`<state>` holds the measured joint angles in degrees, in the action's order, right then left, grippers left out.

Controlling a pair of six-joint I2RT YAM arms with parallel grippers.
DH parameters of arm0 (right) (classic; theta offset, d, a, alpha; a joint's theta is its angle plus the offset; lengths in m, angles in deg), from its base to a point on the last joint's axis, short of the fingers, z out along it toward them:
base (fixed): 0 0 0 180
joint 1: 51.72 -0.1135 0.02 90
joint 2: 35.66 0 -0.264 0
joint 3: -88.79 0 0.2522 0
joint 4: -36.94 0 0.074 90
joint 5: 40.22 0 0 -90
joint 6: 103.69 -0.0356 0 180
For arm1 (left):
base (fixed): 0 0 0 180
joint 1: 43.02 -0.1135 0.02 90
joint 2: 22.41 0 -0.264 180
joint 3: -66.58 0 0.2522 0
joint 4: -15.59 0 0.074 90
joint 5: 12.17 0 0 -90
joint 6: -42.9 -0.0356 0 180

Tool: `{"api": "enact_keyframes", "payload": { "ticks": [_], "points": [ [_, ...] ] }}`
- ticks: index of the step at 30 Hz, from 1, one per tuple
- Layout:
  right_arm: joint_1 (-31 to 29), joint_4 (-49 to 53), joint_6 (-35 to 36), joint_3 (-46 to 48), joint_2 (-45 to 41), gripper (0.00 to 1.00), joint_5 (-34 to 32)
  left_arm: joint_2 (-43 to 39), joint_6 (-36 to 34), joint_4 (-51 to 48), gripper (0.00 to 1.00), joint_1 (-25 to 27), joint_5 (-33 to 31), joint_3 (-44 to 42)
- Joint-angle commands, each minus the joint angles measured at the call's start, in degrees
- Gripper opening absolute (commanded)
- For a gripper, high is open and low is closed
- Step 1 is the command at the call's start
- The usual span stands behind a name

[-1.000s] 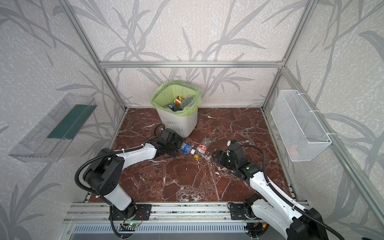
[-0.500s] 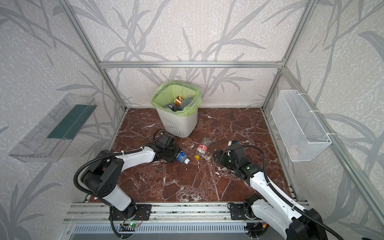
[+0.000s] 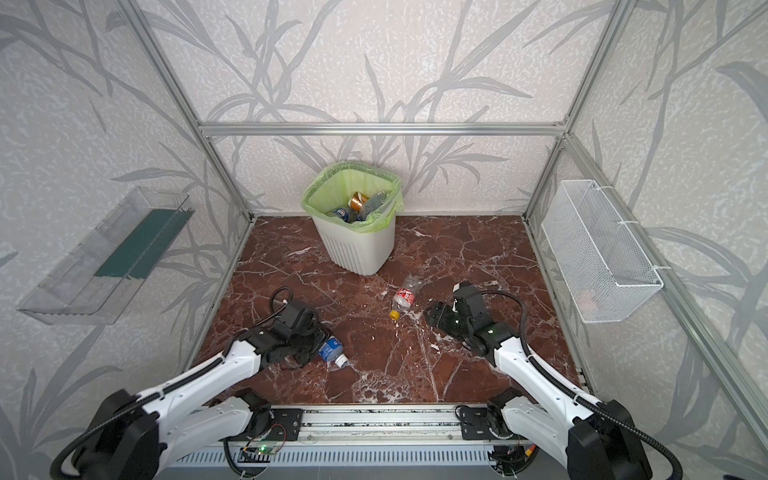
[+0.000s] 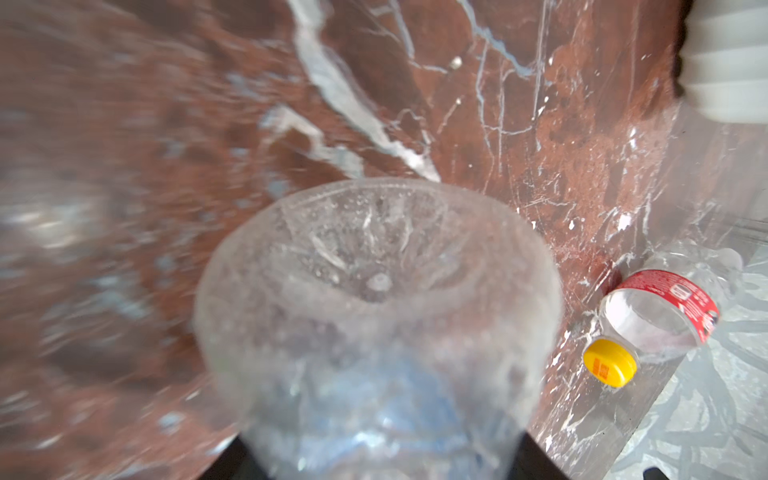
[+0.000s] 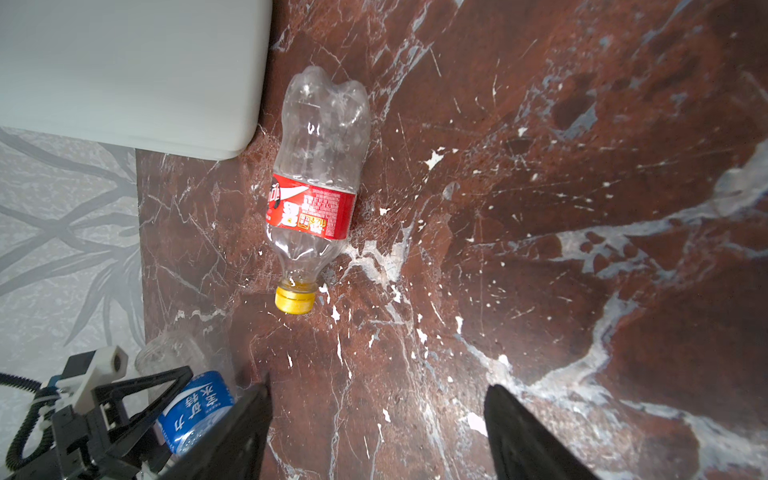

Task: Throw the plastic bottles in the bin
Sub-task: 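Lift the blue-labelled bottle off the floor with the left gripper, then swing the held bottle over the bin and open the left gripper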

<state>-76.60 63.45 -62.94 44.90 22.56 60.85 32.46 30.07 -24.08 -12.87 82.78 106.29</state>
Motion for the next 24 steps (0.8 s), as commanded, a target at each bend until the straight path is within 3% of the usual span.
{"api": "enact_keyframes", "payload": {
  "ticks": [1, 7, 11, 14, 17, 21, 24],
  "points": [
    [0.1, -1.4, 0.5, -0.7, 0.7, 0.80, 0.6, -9.3, 1.2, -9.5, 0.61, -0.4, -5.2, -2.3],
    [-0.3, -1.1, 0.6, -1.1, 1.5, 0.80, 0.4, -24.2, 1.4, -19.7, 0.58, -0.5, -8.7, -2.2],
    [-0.4, -1.0, 0.6, -1.6, 2.0, 0.80, 0.5, -25.1, -0.2, -19.2, 0.58, -0.6, -8.9, 1.6],
    [-0.4, -0.5, 0.6, -2.1, 1.8, 0.80, 0.4, -21.5, -3.5, -15.9, 0.58, -1.0, -9.6, 9.2],
    [-0.4, 0.4, 0.6, -3.1, 1.3, 0.80, 0.2, -12.3, -10.0, -11.7, 0.58, -3.1, -8.6, 24.8],
    [-0.4, 3.1, 0.7, -6.2, 0.5, 0.80, 0.0, 7.4, -18.6, -9.5, 0.62, -6.1, -5.0, 57.4],
    [-0.3, 6.0, 1.5, -9.9, 0.3, 0.80, -0.2, 26.2, -20.3, -14.2, 0.73, -10.9, -2.4, 84.6]
  ]
}}
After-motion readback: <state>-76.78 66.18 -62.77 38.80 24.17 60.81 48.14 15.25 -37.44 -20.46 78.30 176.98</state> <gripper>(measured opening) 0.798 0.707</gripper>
